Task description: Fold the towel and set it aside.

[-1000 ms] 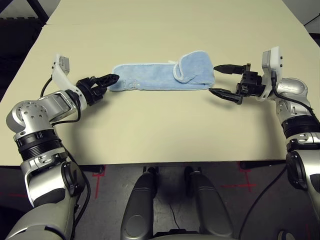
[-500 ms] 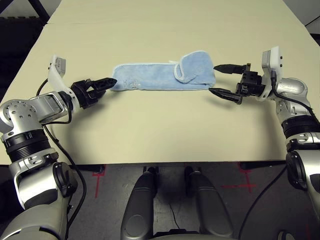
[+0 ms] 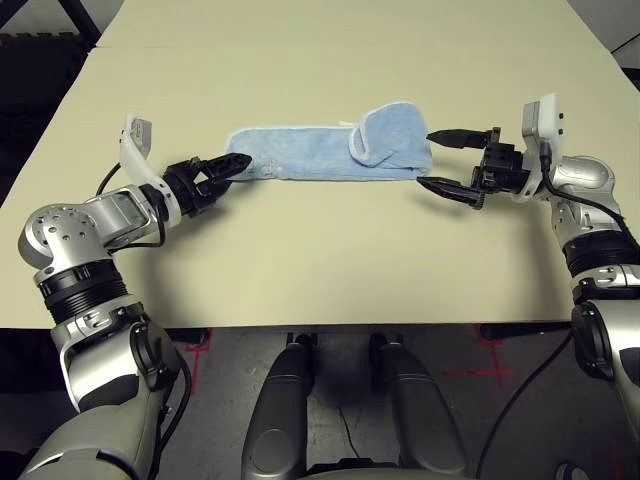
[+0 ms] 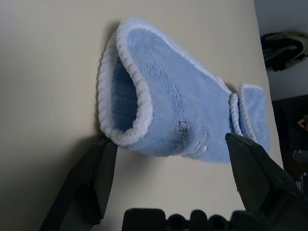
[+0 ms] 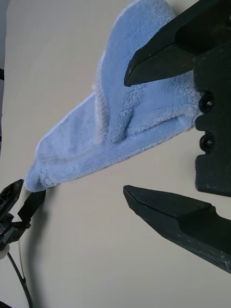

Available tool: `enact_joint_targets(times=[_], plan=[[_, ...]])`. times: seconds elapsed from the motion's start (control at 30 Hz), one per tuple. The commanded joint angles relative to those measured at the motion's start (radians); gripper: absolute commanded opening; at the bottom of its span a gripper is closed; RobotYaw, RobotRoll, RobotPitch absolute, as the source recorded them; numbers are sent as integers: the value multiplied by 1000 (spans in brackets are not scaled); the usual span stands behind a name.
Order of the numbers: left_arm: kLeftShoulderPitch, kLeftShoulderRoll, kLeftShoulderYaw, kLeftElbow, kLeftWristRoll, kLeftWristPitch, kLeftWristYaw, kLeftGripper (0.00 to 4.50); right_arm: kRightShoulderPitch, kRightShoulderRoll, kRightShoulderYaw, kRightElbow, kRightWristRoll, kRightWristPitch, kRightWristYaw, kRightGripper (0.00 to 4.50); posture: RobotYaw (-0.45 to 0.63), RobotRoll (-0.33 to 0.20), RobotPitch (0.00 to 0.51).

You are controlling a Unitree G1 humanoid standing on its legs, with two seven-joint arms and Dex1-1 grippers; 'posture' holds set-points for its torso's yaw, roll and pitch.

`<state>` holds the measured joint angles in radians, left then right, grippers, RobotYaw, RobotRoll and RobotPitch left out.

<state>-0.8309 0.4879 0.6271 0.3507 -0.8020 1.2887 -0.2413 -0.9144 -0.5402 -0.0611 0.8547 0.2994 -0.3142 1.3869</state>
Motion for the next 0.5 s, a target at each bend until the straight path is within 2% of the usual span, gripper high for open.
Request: enact_joint_targets(times=[0.03,0.17,0.23,0.5], plan=[[1,2,-9,56,34,-38,20,4500,18,-5,-6,-18,-5,-6,4,4459,52,0,261],[-7,4,-17,72,33,-52,17,4500,19,-6,-6,-20,-6,-6,3,4459,52,0,262],[-6,9,-27,75,34,-55,13,4116,19,-6,-7,-19,-7,-7,3,4500,52,0,262],[-6,11,-25,79,28,-56,13,1333,18,-7,-7,-18,-8,-7,2,4500,52,0,262]])
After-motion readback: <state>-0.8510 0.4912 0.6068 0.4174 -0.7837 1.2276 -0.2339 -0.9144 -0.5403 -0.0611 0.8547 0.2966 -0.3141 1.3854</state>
